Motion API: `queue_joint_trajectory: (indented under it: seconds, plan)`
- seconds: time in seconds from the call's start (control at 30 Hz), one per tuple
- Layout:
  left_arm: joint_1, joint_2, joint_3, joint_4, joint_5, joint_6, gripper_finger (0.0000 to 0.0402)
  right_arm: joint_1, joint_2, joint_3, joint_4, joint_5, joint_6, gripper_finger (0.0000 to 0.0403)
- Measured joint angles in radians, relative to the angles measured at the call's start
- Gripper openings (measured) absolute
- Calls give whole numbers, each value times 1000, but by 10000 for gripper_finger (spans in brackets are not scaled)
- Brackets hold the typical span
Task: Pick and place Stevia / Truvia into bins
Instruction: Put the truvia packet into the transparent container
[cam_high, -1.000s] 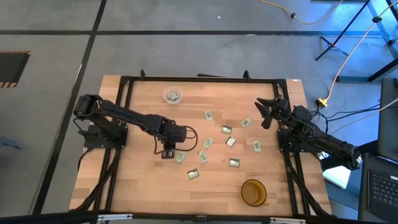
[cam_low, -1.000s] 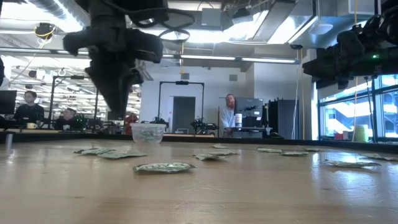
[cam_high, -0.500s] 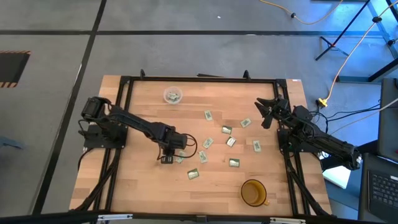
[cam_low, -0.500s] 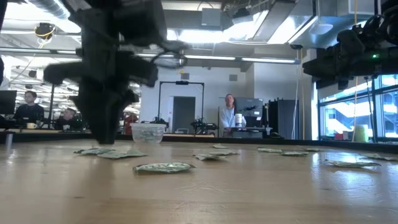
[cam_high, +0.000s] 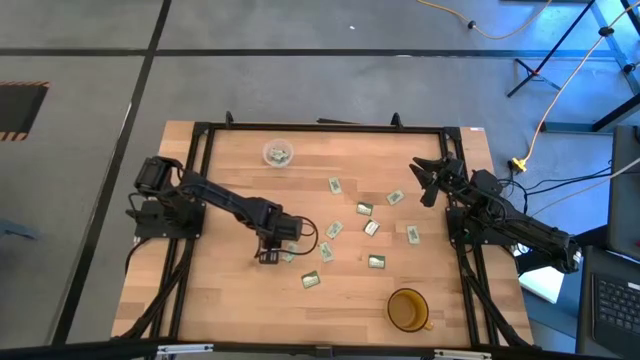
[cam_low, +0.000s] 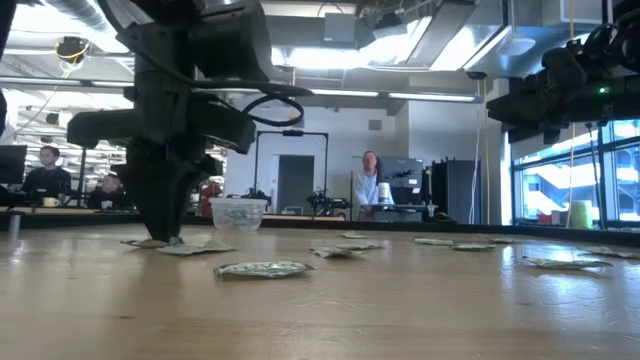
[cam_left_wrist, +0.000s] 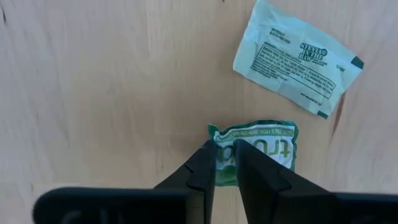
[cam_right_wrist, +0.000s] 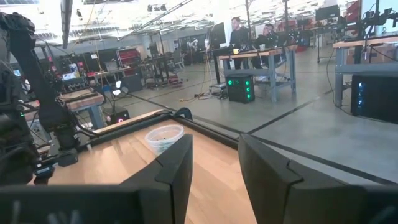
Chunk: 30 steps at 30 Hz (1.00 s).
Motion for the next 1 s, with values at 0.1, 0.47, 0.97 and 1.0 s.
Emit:
queue_joint_trajectory:
  seconds: [0.1, 0.47, 0.97, 1.0]
  plan:
    - [-1, -12, -3, -2, -17, 1, 41, 0, 0, 0, 0, 0, 0, 134]
    - [42, -15, 47, -69, 6, 2, 16, 0, 0, 0, 0, 0, 0, 134]
    - [337, -17, 285, -256, -148, 194, 15, 0, 0, 0, 0, 0, 0, 134]
    - [366, -17, 293, -259, -164, 209, 15, 0, 0, 0, 0, 0, 0, 134]
